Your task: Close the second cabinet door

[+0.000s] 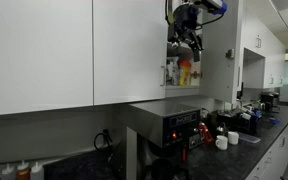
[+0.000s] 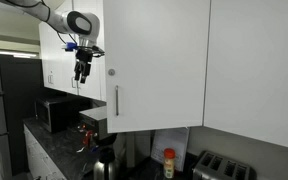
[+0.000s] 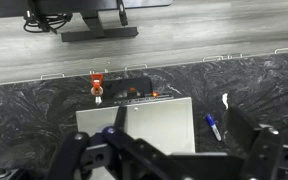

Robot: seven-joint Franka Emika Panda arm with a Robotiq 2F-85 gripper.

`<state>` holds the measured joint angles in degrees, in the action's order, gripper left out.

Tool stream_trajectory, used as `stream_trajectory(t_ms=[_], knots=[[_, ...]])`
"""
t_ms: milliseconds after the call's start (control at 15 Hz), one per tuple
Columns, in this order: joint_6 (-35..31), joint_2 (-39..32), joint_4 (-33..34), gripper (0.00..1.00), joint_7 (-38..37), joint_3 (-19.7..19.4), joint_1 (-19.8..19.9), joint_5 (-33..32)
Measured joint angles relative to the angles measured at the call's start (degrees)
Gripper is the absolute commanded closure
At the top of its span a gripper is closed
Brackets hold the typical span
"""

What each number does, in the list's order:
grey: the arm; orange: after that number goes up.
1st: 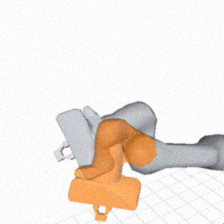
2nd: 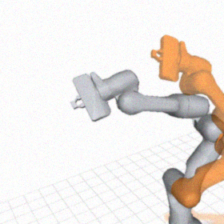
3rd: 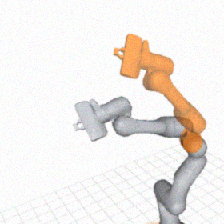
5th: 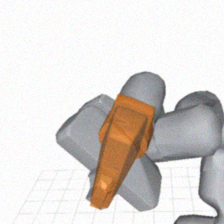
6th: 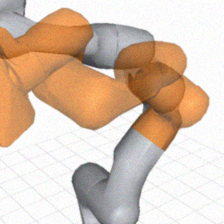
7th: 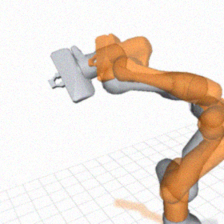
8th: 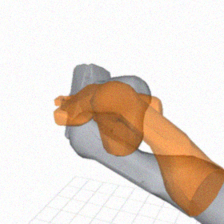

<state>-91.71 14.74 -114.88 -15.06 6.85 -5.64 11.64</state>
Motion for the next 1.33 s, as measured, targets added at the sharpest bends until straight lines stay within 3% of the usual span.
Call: stream_trajectory(t_ms=[867, 1333], knots=[[0.0, 0.1, 0.0, 0.00, 0.0, 0.1, 0.0, 0.0], [0.8, 5.6, -1.1, 0.00, -1.1, 3.4, -1.5, 0.0]])
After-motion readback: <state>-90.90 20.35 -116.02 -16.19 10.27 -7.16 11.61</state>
